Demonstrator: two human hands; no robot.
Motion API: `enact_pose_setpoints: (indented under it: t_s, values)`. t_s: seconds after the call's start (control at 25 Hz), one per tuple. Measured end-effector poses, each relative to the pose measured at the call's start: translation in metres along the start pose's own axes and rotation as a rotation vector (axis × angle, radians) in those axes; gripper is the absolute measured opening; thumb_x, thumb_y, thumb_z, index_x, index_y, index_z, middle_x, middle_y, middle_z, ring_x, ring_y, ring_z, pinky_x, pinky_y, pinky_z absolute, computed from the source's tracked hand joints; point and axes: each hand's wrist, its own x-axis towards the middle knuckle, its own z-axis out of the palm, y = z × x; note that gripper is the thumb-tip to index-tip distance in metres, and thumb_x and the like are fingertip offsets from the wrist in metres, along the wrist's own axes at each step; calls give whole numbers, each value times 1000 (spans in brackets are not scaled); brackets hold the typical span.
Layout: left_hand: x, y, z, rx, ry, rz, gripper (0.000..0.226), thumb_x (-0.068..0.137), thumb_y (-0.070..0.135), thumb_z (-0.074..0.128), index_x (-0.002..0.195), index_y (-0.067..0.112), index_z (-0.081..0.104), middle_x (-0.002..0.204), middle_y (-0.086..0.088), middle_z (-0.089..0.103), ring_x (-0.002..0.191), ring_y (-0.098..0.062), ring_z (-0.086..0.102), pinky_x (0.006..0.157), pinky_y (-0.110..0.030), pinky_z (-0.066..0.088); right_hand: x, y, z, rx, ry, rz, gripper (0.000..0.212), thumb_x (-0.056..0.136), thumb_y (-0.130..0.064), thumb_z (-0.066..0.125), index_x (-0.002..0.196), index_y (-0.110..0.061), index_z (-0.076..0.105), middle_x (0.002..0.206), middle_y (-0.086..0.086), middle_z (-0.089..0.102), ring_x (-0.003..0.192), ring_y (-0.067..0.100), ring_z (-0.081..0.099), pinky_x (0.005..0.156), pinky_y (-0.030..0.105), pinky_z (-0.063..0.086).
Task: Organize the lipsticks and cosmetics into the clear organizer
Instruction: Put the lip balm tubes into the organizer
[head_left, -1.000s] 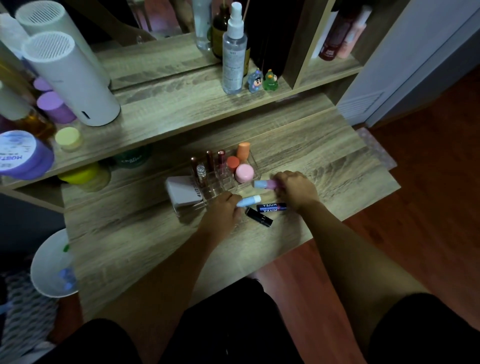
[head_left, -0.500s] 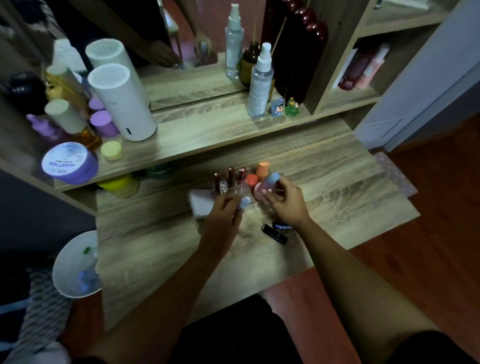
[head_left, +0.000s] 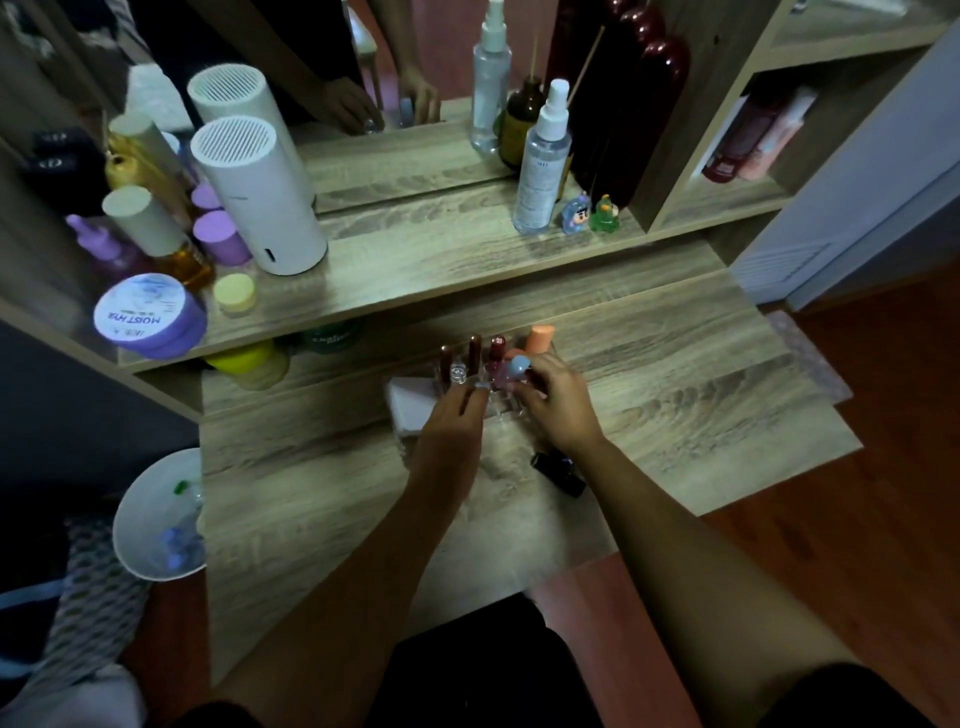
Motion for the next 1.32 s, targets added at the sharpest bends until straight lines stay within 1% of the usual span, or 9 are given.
enact_pose_setpoints:
  t_s: [0.12,0.28,0.4,0.52,0.6,0.76,1.04,1.2,1.32]
  values:
    - [5,5,0,28,-2,35,44,66,-11,75,108,-5,62,101,-25,68,83,-31,71,69,-34,61,3,-2,1,-56,-12,-23,28,86,-7,64,114,-6,65,116,13,64,107,22,59,94,32,49]
    - [13,11,-7,26,-44,20,37,73,-9,69,109,-4,60,93,-24,67,65,-28,69,55,-32,59,7,-6,3,-63,-28,25,32,87,-4,61,116,-16,59,115,8,65,104,18,62,89,29,52]
    - [21,15,-11,39,-130,-55,28,83,-6,57,110,-3,56,105,-23,65,76,-31,69,62,-35,59,7,-4,3,-37,1,81,36,86,-2,61,116,-21,55,113,7,67,101,14,62,88,27,51]
    - [26,16,-9,108,-187,-115,27,89,-2,49,116,0,51,114,-20,62,88,-30,67,70,-35,57,7,-3,6,-62,26,33,37,84,2,62,112,-21,57,114,6,66,99,9,59,85,19,46]
    - [28,16,-6,148,-207,-114,27,91,0,46,118,0,48,116,-19,61,90,-30,67,73,-35,56,8,-2,8,-84,25,12,36,83,3,62,110,-21,58,114,7,65,102,15,62,85,22,49]
    - [32,13,-3,203,-241,-97,27,92,0,44,119,0,47,118,-19,61,92,-31,67,73,-35,56,6,5,9,-121,6,6,35,83,0,61,113,-18,60,111,11,68,100,22,65,88,39,56]
    - [30,12,-4,196,-210,-41,30,91,0,45,121,-3,46,121,-21,59,89,-31,68,71,-34,57,9,3,9,-147,-34,30,40,86,-1,59,124,-12,59,122,15,65,109,27,62,98,37,49]
    - [14,15,-8,127,-164,33,33,78,-8,63,110,-5,58,103,-26,68,68,-31,71,55,-34,59,4,6,-2,-109,-20,63,41,86,-3,61,126,-14,59,118,13,67,105,24,63,92,28,47]
    - [-4,30,4,5,-253,69,21,79,-10,58,98,-4,64,90,-25,69,72,-36,68,60,-41,60,-12,20,-21,-188,27,48,32,85,-4,60,116,-8,65,113,16,69,100,30,64,88,31,49]
